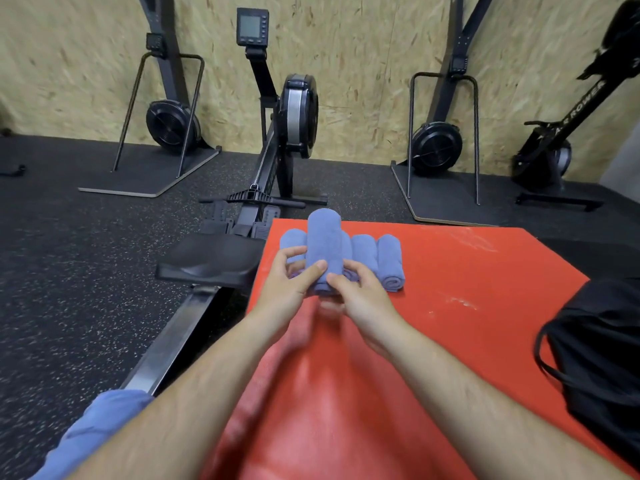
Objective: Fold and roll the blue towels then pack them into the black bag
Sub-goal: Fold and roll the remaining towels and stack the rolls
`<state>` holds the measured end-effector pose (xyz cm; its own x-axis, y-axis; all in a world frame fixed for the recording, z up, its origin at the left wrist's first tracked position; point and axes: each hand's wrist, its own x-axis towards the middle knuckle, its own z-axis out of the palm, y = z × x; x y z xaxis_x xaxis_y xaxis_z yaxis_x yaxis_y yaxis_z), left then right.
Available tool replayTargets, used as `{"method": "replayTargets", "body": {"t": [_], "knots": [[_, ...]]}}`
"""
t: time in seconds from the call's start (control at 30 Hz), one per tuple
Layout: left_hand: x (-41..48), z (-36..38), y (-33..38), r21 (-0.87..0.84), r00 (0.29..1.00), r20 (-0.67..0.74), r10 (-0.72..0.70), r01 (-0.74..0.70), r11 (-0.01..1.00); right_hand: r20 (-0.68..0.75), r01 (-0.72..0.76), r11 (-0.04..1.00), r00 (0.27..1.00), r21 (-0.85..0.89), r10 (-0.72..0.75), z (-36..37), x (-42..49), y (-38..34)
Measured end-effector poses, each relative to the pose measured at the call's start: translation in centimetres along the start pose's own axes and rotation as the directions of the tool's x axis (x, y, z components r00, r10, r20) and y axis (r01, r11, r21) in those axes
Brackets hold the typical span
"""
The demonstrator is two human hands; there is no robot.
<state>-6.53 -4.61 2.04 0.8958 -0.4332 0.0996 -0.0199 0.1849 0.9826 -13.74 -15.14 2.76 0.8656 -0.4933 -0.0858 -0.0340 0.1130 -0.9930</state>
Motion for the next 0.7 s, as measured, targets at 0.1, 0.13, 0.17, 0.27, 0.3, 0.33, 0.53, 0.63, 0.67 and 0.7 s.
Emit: {"method": "replayTargets", "body": {"t": [0.1, 0.13, 0.17, 0.27, 0.3, 0.33, 0.53, 0.63, 0.67, 0.7], "knots": [[2.0, -0.9, -0.8, 0.137, 0.998, -0.013, 0.061, -0.058, 0.989, -0.094, -0.016, 0.998, 0.996, -0.060, 0.011, 1.1, 3.3, -0.1], [2.8, -1.2, -1.2, 0.181, 0.997, -0.012, 0.070, -0.066, 0.981, -0.107, -0.033, 0.998, 0.994, -0.057, 0.027, 1.4, 4.6, -0.1], [3.6, -1.5, -1.5, 0.222, 0.997, -0.013, 0.075, -0.071, 0.973, -0.117, -0.046, 0.998, 0.992, -0.045, 0.040, 1.8, 5.9, 0.0], [5.8, -2.4, -2.5, 0.310, 0.998, 0.000, 0.065, -0.062, 0.949, -0.166, -0.090, 0.986, 0.984, -0.141, 0.066, 2.8, 9.6, 0.5], [6.4, -2.8, -2.8, 0.333, 0.998, 0.008, 0.056, -0.055, 0.941, -0.175, -0.098, 0.980, 0.982, -0.172, 0.068, 3.1, 10.6, 0.8], [7.0, -3.1, -3.2, 0.354, 0.999, 0.017, 0.045, -0.048, 0.934, -0.178, -0.101, 0.977, 0.982, -0.188, 0.067, 3.5, 11.3, 0.9], [9.6, -4.4, -5.1, 0.445, 0.994, 0.061, -0.086, 0.050, 0.894, -0.199, -0.132, 0.922, 0.978, -0.364, 0.061, 5.1, 15.1, 2.6], [10.3, -4.7, -6.3, 0.491, 0.988, 0.083, -0.132, 0.075, 0.868, -0.142, -0.109, 0.769, 0.990, -0.630, 0.024, 4.9, 15.7, 3.2], [10.4, -4.7, -6.6, 0.495, 0.988, 0.079, -0.134, 0.078, 0.866, -0.119, -0.092, 0.720, 0.993, -0.688, 0.013, 4.8, 15.6, 3.0], [10.5, -4.7, -6.8, 0.504, 0.989, 0.072, -0.127, 0.074, 0.861, -0.098, -0.085, 0.682, 0.995, -0.726, 0.019, 4.8, 15.6, 2.9]]}}
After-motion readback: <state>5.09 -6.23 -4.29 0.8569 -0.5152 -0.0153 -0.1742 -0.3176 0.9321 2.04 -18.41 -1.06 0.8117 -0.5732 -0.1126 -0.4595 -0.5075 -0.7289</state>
